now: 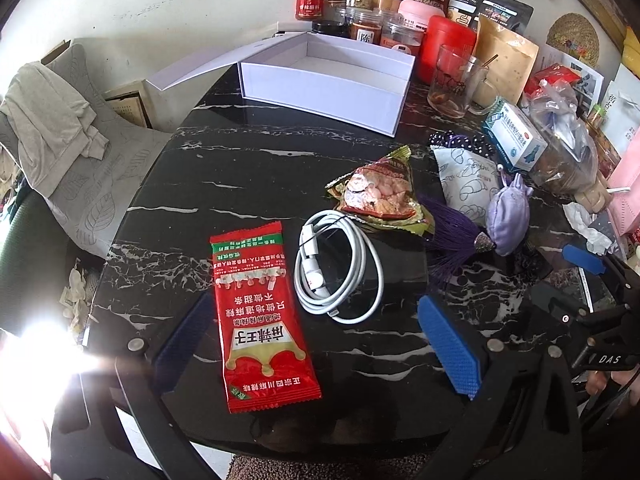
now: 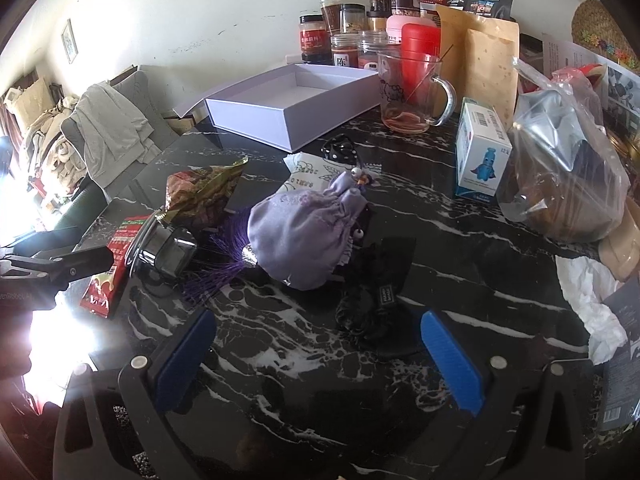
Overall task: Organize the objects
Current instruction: 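Close the left tool on the red packet while the right tool grasps the black scrunchie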
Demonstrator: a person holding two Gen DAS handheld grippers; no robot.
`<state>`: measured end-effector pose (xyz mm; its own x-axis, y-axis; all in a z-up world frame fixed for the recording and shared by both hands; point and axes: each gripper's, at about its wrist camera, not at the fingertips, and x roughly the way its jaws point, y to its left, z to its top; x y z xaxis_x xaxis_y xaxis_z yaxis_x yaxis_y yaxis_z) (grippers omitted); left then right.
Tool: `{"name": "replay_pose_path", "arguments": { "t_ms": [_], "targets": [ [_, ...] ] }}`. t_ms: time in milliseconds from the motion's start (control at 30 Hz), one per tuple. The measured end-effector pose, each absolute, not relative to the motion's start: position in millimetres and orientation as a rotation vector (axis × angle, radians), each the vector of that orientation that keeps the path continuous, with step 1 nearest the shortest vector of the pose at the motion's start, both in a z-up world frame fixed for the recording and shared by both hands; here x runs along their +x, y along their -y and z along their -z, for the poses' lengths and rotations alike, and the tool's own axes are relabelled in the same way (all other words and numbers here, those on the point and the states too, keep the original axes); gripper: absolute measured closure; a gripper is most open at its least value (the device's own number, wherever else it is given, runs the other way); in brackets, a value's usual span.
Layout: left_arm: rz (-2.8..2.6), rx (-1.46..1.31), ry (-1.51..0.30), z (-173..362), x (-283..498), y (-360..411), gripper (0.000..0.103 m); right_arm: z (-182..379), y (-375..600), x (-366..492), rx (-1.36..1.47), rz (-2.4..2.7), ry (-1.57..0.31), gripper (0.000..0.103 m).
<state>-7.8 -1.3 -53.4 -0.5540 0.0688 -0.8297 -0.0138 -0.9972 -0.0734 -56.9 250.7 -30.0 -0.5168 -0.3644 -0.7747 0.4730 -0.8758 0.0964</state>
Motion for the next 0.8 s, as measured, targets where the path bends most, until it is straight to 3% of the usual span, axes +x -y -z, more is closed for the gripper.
{"name": "replay_pose_path", "arguments": {
  "t_ms": [233, 433, 600, 800],
  "targets": [
    [-2.726, -1.528, 0.105, 71.2, -21.3, 11.8, 0.001, 39.8, -252.0, -68.8, 1.162, 2.418, -0.203, 0.003],
    [-2.708, -1.572, 0.125, 82.5, -28.4, 20.2, 0.001, 49.7, -251.0, -78.1, 1.195, 2.427, -0.204, 0.017],
    [-2.702, -1.626, 0.169, 91.9, -31.9, 30.1, 0.001, 58.0, -247.3, -82.4, 1.221, 2.407, -0.203, 0.019],
    [-2.691, -1.662, 0.157, 101.4, -33.8, 35.5, 0.001, 60.7, -240.0, -82.2, 1.21, 2.424, -0.261, 0.031]
  ]
}}
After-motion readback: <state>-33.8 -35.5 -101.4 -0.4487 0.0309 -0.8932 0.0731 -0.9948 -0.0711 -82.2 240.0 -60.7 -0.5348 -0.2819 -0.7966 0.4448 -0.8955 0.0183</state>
